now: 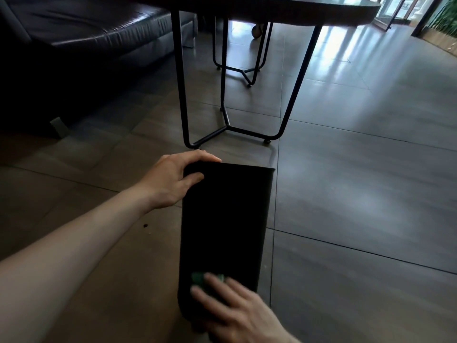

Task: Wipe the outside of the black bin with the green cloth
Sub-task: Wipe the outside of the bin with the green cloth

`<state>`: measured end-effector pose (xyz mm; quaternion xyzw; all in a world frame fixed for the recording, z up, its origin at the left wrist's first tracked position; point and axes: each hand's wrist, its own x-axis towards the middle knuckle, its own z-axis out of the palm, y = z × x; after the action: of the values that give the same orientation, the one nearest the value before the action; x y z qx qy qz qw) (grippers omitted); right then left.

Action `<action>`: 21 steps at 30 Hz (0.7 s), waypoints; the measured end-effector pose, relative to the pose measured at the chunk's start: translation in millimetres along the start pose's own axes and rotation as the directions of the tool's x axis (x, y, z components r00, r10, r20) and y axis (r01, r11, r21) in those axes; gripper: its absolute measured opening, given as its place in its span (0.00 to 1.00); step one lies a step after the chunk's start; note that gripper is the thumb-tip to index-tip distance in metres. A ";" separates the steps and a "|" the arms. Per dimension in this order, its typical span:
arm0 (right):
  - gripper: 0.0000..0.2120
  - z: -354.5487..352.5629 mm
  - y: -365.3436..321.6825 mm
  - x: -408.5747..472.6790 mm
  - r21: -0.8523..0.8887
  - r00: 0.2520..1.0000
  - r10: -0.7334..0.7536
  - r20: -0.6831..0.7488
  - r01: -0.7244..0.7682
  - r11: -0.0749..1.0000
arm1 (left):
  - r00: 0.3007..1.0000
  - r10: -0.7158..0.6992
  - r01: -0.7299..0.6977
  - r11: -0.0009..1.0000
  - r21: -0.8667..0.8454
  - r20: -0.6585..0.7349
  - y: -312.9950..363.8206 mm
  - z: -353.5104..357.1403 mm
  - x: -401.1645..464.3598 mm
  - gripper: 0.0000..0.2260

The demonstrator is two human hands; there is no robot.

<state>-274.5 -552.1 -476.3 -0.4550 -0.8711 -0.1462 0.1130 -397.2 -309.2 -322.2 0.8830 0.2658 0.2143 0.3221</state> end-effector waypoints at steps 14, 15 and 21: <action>0.21 -54.2 98.1 49.0 0.050 0.898 0.367 -0.242 -0.366 0.929 | 0.998 0.068 -0.067 0.997 -0.042 0.008 0.7 5.6 4.1 0.21; 0.20 -47.9 89.2 41.8 0.045 0.923 0.317 -0.220 -0.315 0.948 | 0.998 0.055 -0.055 0.998 -0.034 0.007 -1.3 3.8 3.5 0.21; 0.16 -19.5 36.2 -14.4 -0.003 0.999 0.008 -0.031 -0.008 1.000 | 1.000 0.017 -0.017 1.000 -0.009 0.011 -6.0 -1.5 -2.0 0.22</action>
<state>-235.3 -550.3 -457.4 -0.4563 -0.8672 -0.1542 0.1264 -401.5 -305.8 -325.6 0.8849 0.2557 0.2133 0.3258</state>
